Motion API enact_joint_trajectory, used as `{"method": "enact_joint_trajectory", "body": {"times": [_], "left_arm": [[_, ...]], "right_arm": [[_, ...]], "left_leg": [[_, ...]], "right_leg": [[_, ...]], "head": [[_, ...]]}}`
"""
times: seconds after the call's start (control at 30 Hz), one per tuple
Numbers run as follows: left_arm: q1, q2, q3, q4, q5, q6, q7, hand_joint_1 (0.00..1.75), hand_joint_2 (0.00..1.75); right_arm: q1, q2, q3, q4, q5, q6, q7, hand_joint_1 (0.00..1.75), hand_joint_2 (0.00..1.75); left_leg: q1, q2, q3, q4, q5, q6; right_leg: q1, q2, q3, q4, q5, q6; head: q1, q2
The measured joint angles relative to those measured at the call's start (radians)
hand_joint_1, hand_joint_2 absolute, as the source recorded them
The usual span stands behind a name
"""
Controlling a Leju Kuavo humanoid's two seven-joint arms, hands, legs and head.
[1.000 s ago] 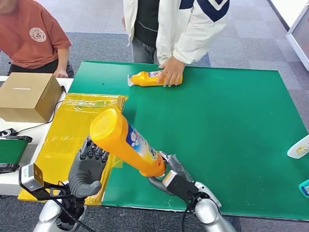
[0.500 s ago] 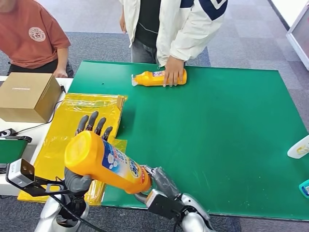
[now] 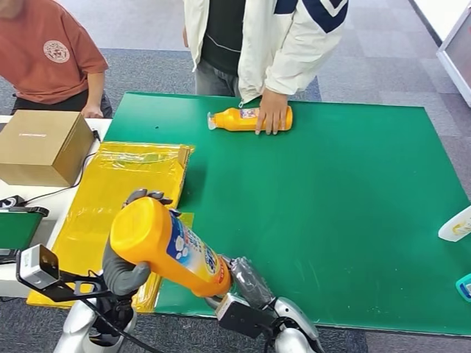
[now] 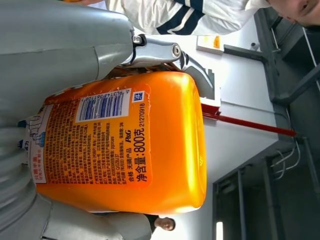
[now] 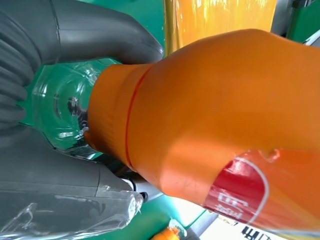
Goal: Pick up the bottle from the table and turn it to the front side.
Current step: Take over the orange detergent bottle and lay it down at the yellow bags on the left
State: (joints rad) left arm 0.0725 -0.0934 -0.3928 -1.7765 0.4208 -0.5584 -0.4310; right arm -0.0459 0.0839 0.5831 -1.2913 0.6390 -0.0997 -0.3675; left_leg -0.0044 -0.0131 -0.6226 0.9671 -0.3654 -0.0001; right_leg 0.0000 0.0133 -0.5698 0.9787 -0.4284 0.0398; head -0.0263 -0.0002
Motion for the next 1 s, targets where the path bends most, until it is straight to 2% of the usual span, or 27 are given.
{"method": "enact_joint_trajectory", "body": {"times": [0.17, 0.23, 0.3, 0.37, 0.5, 0.67, 0.9, 1.0], "left_arm": [[-0.001, 0.007, -0.002, 0.000, -0.002, 0.011, 0.001, 1.75, 1.75], [-0.001, 0.010, -0.003, 0.000, 0.005, 0.011, 0.005, 1.75, 1.75], [0.000, 0.012, -0.003, 0.000, 0.015, 0.012, 0.011, 1.75, 1.75], [0.002, 0.013, -0.003, 0.000, 0.024, 0.018, 0.019, 1.75, 1.75], [0.017, 0.014, 0.000, -0.005, -0.009, 0.085, 0.023, 1.75, 1.75], [0.052, 0.014, 0.022, -0.065, -0.292, 0.334, -0.032, 1.75, 1.75], [0.074, 0.016, 0.027, -0.142, -0.573, 0.568, -0.071, 1.75, 1.75], [0.074, 0.022, 0.019, -0.154, -0.746, 0.677, -0.044, 1.75, 1.75]], "right_arm": [[0.006, 0.000, -0.004, 0.000, 0.012, -0.019, 0.001, 1.75, 1.75], [0.008, 0.000, -0.006, 0.000, 0.016, -0.024, 0.001, 1.21, 1.75], [0.009, 0.000, -0.009, 0.000, 0.020, -0.028, 0.004, 0.34, 1.75], [0.010, 0.000, -0.010, -0.001, 0.024, -0.033, 0.008, 0.00, 1.75], [0.013, 0.000, -0.021, -0.005, 0.019, -0.052, 0.024, 0.00, 1.75], [0.036, 0.000, -0.069, -0.035, 0.014, -0.096, 0.049, 0.00, 1.75], [0.063, -0.001, -0.132, -0.088, 0.009, -0.127, 0.062, 0.00, 1.75], [0.066, -0.002, -0.147, -0.101, 0.008, -0.129, 0.063, 0.00, 1.75]], "left_leg": [[0.000, 0.000, 0.000, 0.000, 0.000, 0.000], [0.000, 0.000, 0.000, 0.000, 0.000, 0.000], [0.000, 0.000, 0.000, 0.000, 0.000, 0.000], [0.000, 0.000, 0.000, 0.000, 0.000, 0.000], [0.000, 0.000, 0.000, 0.000, 0.000, 0.000], [0.000, 0.000, 0.000, 0.000, -0.001, -0.001], [0.000, 0.000, 0.000, 0.000, -0.001, -0.001], [0.000, 0.000, 0.000, 0.000, -0.001, -0.001]], "right_leg": [[0.000, 0.000, 0.000, 0.000, 0.000, 0.000], [0.000, 0.000, 0.000, 0.000, 0.000, 0.000], [0.000, 0.000, 0.000, 0.000, 0.000, 0.000], [0.000, 0.000, 0.000, 0.000, 0.000, 0.000], [0.000, 0.000, 0.000, 0.000, 0.000, 0.000], [0.000, 0.000, 0.000, 0.000, 0.000, 0.000], [0.000, 0.000, 0.000, 0.000, -0.001, 0.000], [0.000, 0.000, 0.000, 0.000, -0.001, 0.000]], "head": [[0.000, 0.000], [0.000, 0.000], [0.000, 0.000], [0.000, 0.000], [0.000, 0.000], [0.000, 0.000], [0.000, 0.000], [0.000, 0.000]]}}
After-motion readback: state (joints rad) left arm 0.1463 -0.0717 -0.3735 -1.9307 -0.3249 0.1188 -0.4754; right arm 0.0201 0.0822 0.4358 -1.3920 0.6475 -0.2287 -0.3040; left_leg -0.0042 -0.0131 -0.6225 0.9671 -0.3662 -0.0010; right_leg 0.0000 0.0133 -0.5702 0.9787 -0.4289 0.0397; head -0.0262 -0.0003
